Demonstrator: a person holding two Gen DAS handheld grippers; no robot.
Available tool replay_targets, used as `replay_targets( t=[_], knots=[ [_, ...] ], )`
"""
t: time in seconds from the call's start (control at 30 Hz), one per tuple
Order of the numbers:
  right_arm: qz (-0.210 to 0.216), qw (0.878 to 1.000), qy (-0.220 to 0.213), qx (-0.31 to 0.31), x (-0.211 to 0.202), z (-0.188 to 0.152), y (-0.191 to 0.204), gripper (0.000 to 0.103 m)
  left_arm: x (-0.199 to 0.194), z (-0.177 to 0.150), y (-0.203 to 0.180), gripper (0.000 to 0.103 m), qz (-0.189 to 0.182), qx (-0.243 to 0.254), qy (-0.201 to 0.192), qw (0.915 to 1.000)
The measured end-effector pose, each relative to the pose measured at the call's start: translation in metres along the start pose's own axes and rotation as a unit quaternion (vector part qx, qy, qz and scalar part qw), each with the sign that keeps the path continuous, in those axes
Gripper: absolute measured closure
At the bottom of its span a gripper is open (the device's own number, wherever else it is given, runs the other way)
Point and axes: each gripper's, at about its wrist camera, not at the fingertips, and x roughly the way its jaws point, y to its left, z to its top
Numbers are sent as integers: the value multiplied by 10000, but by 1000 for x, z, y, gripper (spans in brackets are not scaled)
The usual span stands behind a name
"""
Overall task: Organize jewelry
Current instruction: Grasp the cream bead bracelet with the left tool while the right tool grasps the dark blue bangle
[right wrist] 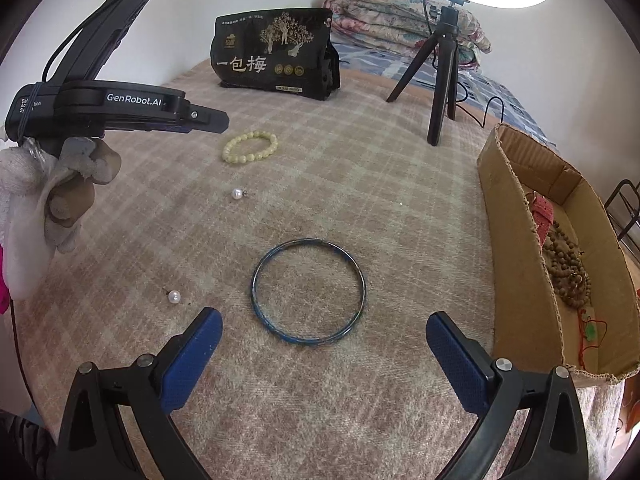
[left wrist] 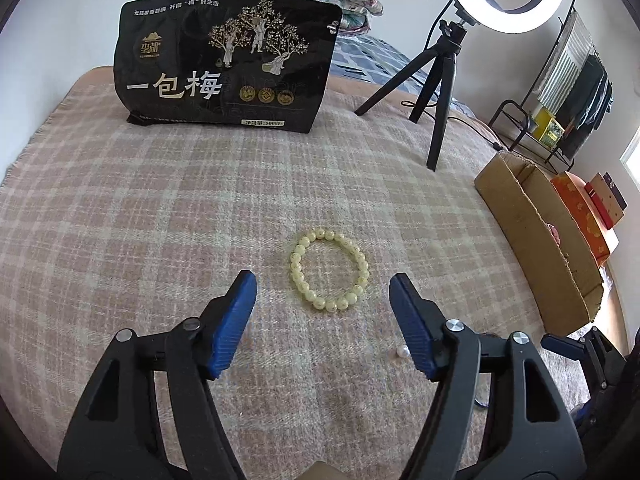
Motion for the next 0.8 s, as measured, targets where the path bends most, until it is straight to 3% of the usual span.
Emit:
replay_targets(
  t=[0.23, 0.27, 0.33, 0.4, 0.57, 0.8],
  knots=[
    [13, 9998, 10, 178, 7, -1, -8, 0, 20, 8, 0, 33, 346, -64, -6, 9994],
    [25, 9998, 21, 184, 8, -1, -8, 0, 23, 9, 2, 35, 413, -83, 2, 9991],
    [35, 9999, 34, 155, 10, -2, -6, 0, 29, 9, 4, 52, 460, -94, 89, 9989],
    [-19, 9999, 30, 104, 12, -2, -4, 0, 34, 9, 6, 59, 512, -83, 175, 9985],
    [-36, 9999, 21, 132, 16, 0, -4, 0, 44, 7, 4, 65, 611, 88, 249, 9978],
    [5, 9995, 157, 288, 28, 3, -6, 2, 48, 7, 7, 85, 652, 28, 145, 9978]
  ],
)
